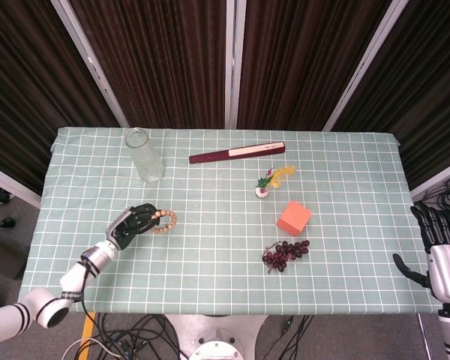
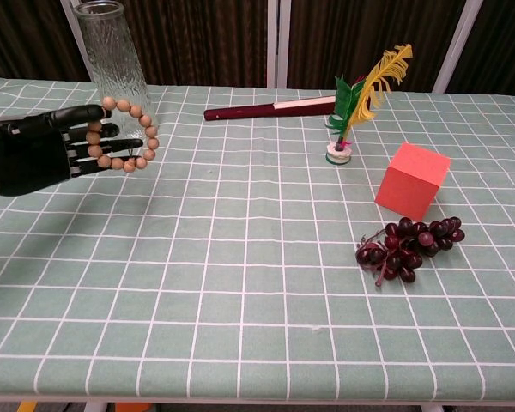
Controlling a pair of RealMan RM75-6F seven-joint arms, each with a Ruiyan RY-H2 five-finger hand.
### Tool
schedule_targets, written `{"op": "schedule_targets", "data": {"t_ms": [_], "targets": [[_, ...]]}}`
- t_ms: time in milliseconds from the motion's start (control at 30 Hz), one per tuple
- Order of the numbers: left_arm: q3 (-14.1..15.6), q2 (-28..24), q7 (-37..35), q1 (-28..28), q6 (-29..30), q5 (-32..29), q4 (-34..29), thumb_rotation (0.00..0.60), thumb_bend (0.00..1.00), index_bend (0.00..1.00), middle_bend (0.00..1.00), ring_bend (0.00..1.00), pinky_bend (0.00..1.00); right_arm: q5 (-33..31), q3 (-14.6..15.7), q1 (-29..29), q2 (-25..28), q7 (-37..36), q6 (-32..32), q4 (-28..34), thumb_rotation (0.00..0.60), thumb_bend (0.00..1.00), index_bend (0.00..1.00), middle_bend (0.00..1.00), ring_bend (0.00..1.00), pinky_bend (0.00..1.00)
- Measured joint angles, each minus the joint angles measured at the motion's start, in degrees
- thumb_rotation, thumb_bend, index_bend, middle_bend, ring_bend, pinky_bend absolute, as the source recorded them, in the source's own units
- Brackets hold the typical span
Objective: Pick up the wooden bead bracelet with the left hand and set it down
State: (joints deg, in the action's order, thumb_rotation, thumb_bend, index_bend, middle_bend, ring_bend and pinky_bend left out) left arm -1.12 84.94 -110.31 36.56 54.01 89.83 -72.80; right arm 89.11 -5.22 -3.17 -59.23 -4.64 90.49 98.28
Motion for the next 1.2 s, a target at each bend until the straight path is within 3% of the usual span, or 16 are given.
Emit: {"op": "schedule_targets", "data": {"t_ms": [100, 167, 300, 467, 700, 933, 967, 1100, 1200], "targets": [[1.0, -1.5, -4.9, 1.0, -0.1, 1.9, -1.6, 0.227, 0.45, 0.56, 0.57, 0.25, 0.15, -0.1, 0.0, 0.0, 0.0, -0.3, -0.1, -0.2, 0.6, 0.16, 0.0, 0.03, 0.0, 0.0], [1.3, -1.8, -5.5, 1.4, 0.2, 2.4, -1.9, 0.169, 0.45, 0.56, 0.57, 0.25, 0.15, -0.2, 0.0, -0.1, 0.0, -0.5, -0.2, -0.4, 0.6, 0.16, 0.0, 0.03, 0.0, 0.0], [1.5, -1.7, -5.0, 1.9, 0.4, 1.8, -1.9, 0.157, 0.45, 0.56, 0.57, 0.25, 0.15, -0.2, -0.1, -0.1, 0.0, -0.9, -0.3, -0.7, 0.6, 0.16, 0.0, 0.03, 0.0, 0.0], [1.0, -1.5, -3.0, 1.7, 0.3, -0.4, -2.4, 0.197, 0.45, 0.54, 0.58, 0.25, 0.15, -0.4, -0.1, 0.0, 0.0, -1.3, -0.2, -1.0, 0.6, 0.16, 0.0, 0.03, 0.0, 0.0], [0.3, -1.4, -1.0, 1.8, -1.5, -2.9, -3.0, 0.196, 0.45, 0.42, 0.48, 0.23, 0.15, -0.3, -0.1, 0.1, 0.1, -0.9, -0.3, -0.8, 0.6, 0.16, 0.0, 0.03, 0.0, 0.0], [-0.1, -1.0, -1.8, 2.0, -2.9, -3.7, -1.6, 0.186, 0.43, 0.41, 0.47, 0.23, 0.15, -0.5, -0.2, -0.2, 0.1, -0.4, -0.8, -0.4, 0.6, 0.16, 0.0, 0.03, 0.0, 0.0], [-0.1, -1.0, -2.2, 2.0, -3.1, -3.7, -1.4, 0.204, 0.43, 0.41, 0.47, 0.23, 0.15, -0.6, -0.2, -0.3, 0.1, -0.3, -0.9, -0.3, 0.6, 0.16, 0.0, 0.03, 0.0, 0.0], [-0.1, -0.9, -3.7, 2.3, -3.7, -3.1, -0.5, 0.455, 0.44, 0.41, 0.49, 0.23, 0.15, -0.7, -0.3, -0.6, 0.1, 0.1, -1.4, 0.0, 0.6, 0.16, 0.0, 0.03, 0.0, 0.0], [0.1, -0.7, -4.4, 2.5, -3.6, -2.5, 0.2, 0.511, 0.44, 0.41, 0.49, 0.22, 0.14, -0.7, -0.4, -0.8, 0.2, 0.6, -1.7, 0.4, 0.6, 0.16, 0.0, 0.03, 0.0, 0.0]]}}
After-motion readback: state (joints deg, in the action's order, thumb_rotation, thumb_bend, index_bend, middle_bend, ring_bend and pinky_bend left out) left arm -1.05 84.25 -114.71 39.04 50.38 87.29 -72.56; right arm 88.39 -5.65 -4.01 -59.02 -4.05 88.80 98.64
